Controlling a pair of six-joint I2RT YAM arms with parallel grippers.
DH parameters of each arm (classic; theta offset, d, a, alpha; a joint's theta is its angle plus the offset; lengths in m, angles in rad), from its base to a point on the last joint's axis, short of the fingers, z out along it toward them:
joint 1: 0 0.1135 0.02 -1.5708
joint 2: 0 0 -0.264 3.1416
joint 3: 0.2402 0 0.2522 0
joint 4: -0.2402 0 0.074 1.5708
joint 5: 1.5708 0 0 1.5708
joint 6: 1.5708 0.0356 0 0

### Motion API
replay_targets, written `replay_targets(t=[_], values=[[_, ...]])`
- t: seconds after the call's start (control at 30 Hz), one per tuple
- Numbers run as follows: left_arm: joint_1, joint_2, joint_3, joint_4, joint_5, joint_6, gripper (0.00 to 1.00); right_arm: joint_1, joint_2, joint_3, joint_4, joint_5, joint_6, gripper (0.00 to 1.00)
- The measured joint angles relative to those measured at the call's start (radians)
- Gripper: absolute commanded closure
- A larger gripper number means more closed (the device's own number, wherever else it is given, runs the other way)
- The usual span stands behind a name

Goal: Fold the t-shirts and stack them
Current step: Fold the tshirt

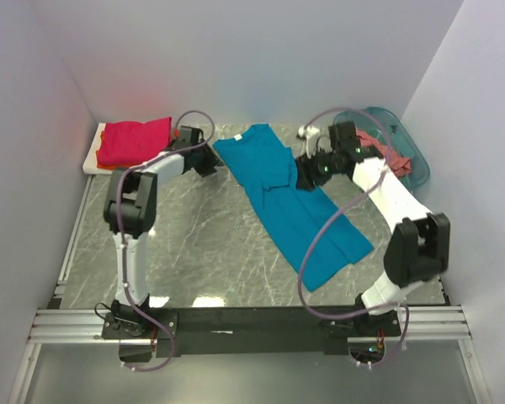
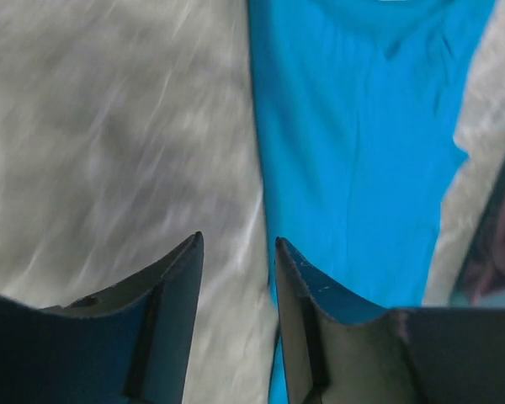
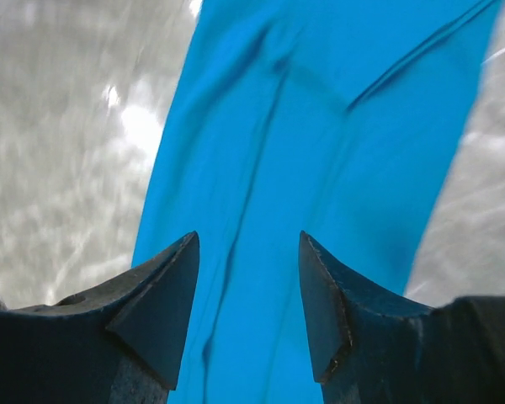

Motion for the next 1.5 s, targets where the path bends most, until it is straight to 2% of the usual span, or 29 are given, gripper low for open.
replay_targets(t=[0.17, 0.2, 0.27, 0.3, 0.43, 0.63, 0.9, 1.03, 1.07, 1.17, 1.2, 1.3, 1.43, 1.5], values=[[-0.027, 0.208, 0.280, -0.115, -0.023, -0.011, 0.59, 0.055, -0.167, -0.241, 0.000, 0.017, -0.090, 0.42], [-0.031, 0.233, 0.329, -0.134, -0.026, -0.013, 0.65, 0.071, -0.194, -0.277, 0.002, 0.028, -0.102, 0.42], [-0.035, 0.277, 0.410, -0.176, -0.035, -0.016, 0.71, 0.114, -0.255, -0.352, 0.003, 0.053, -0.130, 0.42], [-0.037, 0.299, 0.445, -0.194, -0.037, -0.016, 0.77, 0.135, -0.285, -0.381, 0.003, 0.064, -0.142, 0.42], [-0.037, 0.339, 0.512, -0.243, -0.053, -0.021, 0.89, 0.209, -0.378, -0.441, 0.002, 0.094, -0.184, 0.42], [-0.024, 0.341, 0.524, -0.277, -0.073, -0.022, 0.87, 0.352, -0.411, -0.497, 0.032, 0.199, -0.219, 0.42], [0.035, 0.354, 0.585, -0.343, -0.080, 0.031, 0.86, 0.613, -0.285, -0.590, 0.079, 0.398, -0.197, 0.41], [0.097, 0.359, 0.604, -0.364, -0.076, 0.057, 0.86, 0.695, -0.252, -0.593, 0.090, 0.461, -0.173, 0.41], [0.111, 0.359, 0.605, -0.365, -0.073, 0.064, 0.86, 0.701, -0.252, -0.592, 0.093, 0.472, -0.166, 0.40], [0.149, 0.359, 0.603, -0.363, -0.056, 0.095, 0.77, 0.702, -0.252, -0.586, 0.096, 0.500, -0.147, 0.39], [0.155, 0.359, 0.597, -0.355, -0.050, 0.110, 0.68, 0.702, -0.252, -0.584, 0.097, 0.508, -0.140, 0.39], [0.159, 0.318, 0.515, -0.277, -0.021, 0.146, 0.50, 0.702, -0.250, -0.584, 0.101, 0.528, -0.121, 0.39], [0.136, 0.212, 0.375, -0.237, 0.006, 0.175, 0.49, 0.702, -0.218, -0.586, 0.121, 0.547, -0.087, 0.39], [0.125, 0.185, 0.361, -0.233, 0.020, 0.178, 0.48, 0.702, -0.183, -0.587, 0.134, 0.558, -0.074, 0.39]])
